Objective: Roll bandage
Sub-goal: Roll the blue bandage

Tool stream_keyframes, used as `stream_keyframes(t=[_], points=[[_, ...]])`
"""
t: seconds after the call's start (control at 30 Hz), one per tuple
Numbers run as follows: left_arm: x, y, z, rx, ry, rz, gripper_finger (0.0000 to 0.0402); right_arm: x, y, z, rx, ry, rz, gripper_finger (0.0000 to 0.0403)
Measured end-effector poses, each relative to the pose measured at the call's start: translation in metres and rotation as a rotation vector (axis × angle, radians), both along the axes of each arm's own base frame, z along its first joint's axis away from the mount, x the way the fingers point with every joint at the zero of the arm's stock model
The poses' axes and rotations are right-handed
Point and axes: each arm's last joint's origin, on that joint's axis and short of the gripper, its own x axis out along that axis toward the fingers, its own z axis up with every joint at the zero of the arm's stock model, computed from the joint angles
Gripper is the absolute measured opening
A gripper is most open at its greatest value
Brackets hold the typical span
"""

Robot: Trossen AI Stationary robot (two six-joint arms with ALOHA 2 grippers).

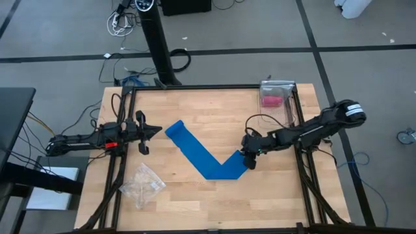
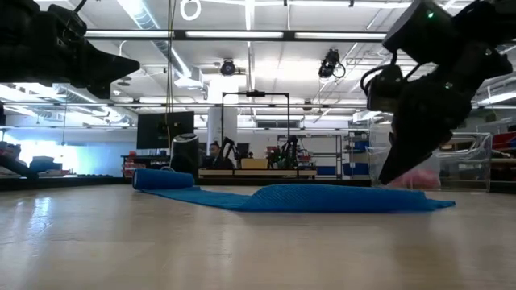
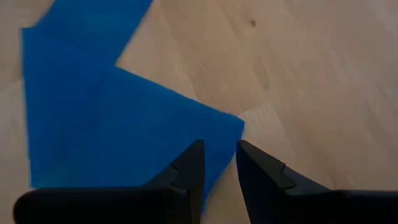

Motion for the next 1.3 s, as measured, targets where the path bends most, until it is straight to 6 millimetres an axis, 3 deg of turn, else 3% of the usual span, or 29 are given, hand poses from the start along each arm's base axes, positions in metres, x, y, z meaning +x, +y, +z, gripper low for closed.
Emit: stream_keyframes(t=[0.3, 0.57, 0.73, 1.1, 1.3], points=[[0.0, 0.0, 0.0, 0.0, 0.0, 0.0, 0.0017, 0.016, 0.003, -0.01, -0.027, 0.128, -0.043, 0.0081], [0.0, 0.0, 0.0, 0.0, 0.0, 0.001, 0.0017, 0.023, 0.012, -0.003, -0.015, 0.133, -0.02, 0.0007], [0.0, 0.0, 0.0, 0.0, -0.001, 0.0, 0.0017, 0.028, 0.023, 0.006, -0.007, 0.116, 0.011, 0.0004], [0.0, 0.0, 0.0, 0.0, -0.001, 0.0, 0.0017, 0.048, 0.072, 0.059, -0.007, 0.02, 0.116, 0.0001], [0.0, 0.0, 0.0, 0.0, -0.001, 0.001, 0.0017, 0.044, 0.109, 0.07, 0.042, -0.007, 0.169, 0.0001]])
